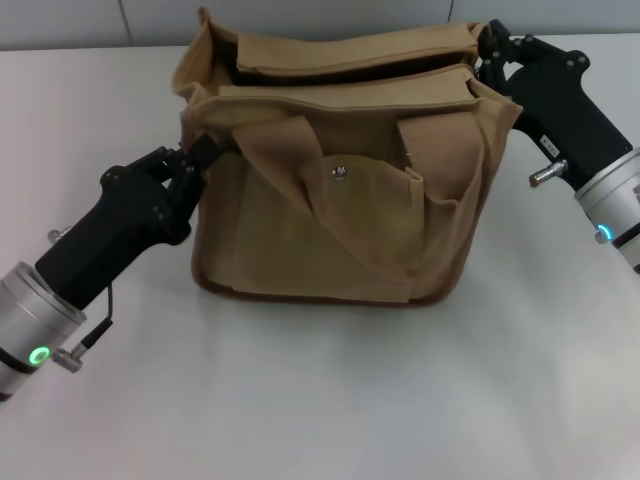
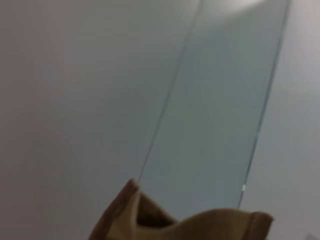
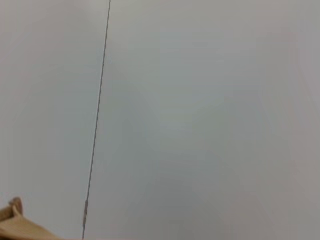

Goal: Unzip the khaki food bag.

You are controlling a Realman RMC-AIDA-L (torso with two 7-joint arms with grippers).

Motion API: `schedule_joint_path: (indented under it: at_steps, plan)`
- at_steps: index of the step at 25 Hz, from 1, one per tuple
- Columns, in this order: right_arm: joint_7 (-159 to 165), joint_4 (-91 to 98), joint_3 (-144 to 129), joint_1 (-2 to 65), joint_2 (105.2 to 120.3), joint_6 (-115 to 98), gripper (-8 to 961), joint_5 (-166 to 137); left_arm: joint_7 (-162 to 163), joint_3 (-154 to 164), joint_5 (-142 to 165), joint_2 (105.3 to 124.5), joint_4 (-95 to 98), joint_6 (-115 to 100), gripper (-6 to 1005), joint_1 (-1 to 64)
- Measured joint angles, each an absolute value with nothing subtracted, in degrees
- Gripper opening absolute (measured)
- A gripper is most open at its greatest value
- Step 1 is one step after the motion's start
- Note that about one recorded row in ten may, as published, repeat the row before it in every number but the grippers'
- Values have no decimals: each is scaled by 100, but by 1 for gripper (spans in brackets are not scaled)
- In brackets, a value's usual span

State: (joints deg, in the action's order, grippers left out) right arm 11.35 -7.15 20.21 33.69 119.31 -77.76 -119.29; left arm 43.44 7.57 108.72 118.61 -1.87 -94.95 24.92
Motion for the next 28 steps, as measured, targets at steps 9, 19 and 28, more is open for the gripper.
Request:
schedule_joint_path:
  at_steps: [9,19,28]
  plan:
    - [1877,-464,2043,2985,11890,-8704,126,-11957,4815,645,10828,11846,223,-9831,203,2426]
    - [4774,2096,-705,2813,11816,-11574,562,-12066,5533,2293,11083,11523,2079,-11386,532,2262]
    - [5191,2313,-2901,2911,11872,-11735,726,-12068,5652,3368,11078,11187,2267,-11503,814,2113]
